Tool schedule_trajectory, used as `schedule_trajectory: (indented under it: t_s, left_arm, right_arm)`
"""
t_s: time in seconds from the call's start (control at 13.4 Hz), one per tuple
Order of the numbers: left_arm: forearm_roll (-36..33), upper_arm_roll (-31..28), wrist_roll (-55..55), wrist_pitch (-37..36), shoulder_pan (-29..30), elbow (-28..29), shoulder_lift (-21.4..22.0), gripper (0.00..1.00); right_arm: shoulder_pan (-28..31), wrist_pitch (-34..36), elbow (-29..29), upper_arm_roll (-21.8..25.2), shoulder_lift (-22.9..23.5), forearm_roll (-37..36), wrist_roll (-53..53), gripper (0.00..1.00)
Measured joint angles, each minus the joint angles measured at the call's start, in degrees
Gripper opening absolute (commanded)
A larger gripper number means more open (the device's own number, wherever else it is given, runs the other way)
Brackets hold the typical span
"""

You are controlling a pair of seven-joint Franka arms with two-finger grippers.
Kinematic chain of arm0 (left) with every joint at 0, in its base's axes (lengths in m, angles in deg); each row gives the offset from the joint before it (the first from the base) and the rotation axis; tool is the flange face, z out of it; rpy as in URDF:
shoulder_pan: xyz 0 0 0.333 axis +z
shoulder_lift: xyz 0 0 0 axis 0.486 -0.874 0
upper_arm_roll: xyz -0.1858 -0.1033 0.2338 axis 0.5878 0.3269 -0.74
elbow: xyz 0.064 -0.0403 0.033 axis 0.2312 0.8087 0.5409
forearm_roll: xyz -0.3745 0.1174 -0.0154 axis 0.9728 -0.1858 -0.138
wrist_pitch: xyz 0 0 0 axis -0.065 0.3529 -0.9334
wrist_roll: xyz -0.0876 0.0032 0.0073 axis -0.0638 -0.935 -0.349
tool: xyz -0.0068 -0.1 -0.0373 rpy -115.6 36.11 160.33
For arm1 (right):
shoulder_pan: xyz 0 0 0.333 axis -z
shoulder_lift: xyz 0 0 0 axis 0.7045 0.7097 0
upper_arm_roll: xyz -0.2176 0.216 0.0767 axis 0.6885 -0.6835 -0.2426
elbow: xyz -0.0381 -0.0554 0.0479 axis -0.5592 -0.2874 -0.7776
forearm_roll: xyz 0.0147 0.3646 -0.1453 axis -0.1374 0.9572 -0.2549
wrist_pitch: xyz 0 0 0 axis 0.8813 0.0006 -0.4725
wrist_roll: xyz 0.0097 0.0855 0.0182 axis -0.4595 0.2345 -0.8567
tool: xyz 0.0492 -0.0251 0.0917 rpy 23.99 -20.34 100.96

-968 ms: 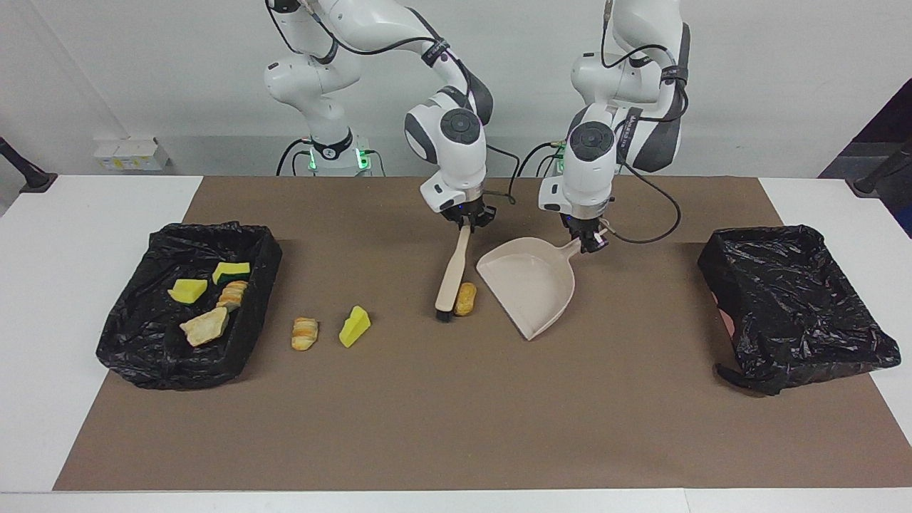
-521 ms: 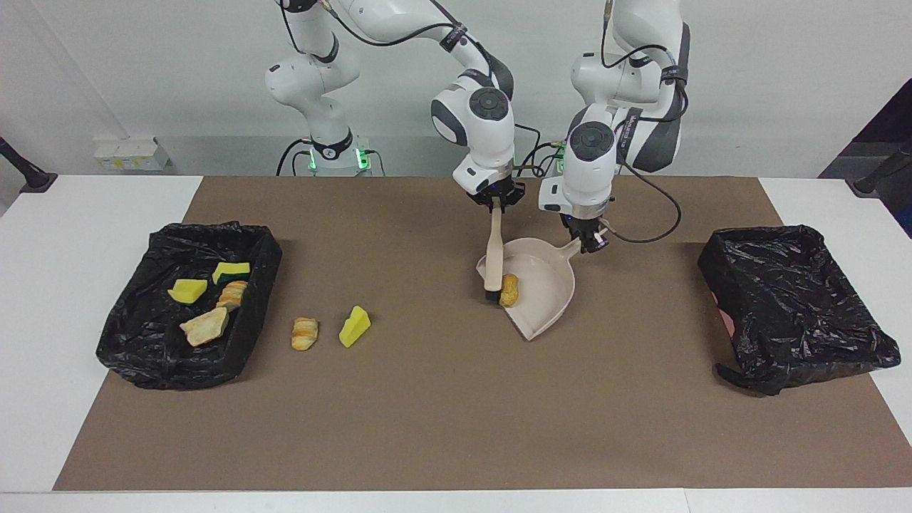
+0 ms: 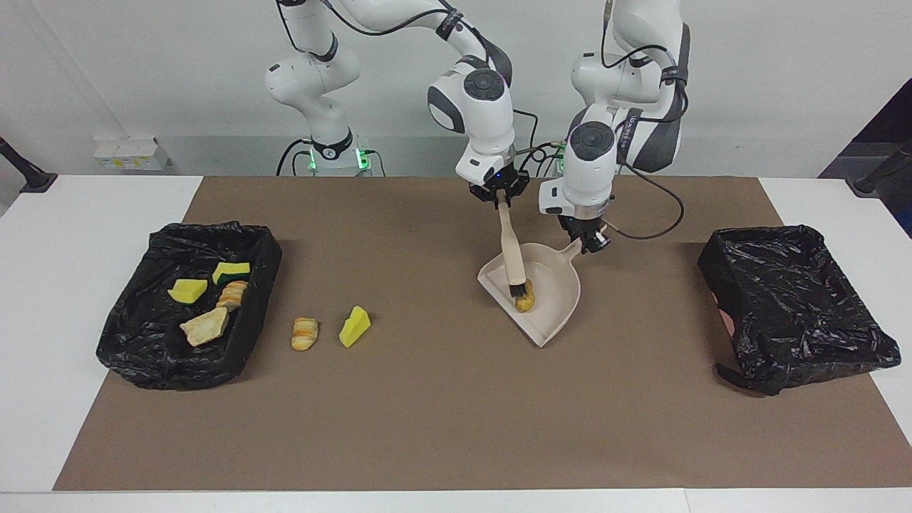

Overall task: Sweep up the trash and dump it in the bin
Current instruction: 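Sweep the tan chunk into the dustpan with the brush in the right gripper, then move the brush with the right gripper behind the far yellow and tan pieces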

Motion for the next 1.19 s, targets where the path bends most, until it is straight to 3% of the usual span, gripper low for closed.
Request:
schedule_trajectory:
  t_s: [0.3, 0.67, 0.89, 1.19]
  left_arm:
    - [0.0, -0.14, -1.05, 3.06, 0.03, 1.41, 0.04, 0.0]
    - [0.0, -0.15, -1.21, 3.44, 0.04, 1.5, 0.11, 0.0]
    - [0.0, -0.15, -1.25, 3.65, 0.04, 1.5, 0.11, 0.0]
    - [0.0, -0.15, -1.34, 3.78, 0.04, 1.5, 0.11, 0.0]
  right_arm:
    - [4.99, 5.26, -4.08, 0.18, -5.24, -0.04, 5.95, 0.0]
    - [15.19, 9.06, -8.2, 0.47, -10.32, -4.12, 7.09, 0.0]
    - [23.96, 9.73, -8.46, 0.6, -11.04, -8.47, 7.93, 0.0]
    - [32.49, 9.74, -8.82, 0.75, -10.47, -13.39, 16.96, 0.0]
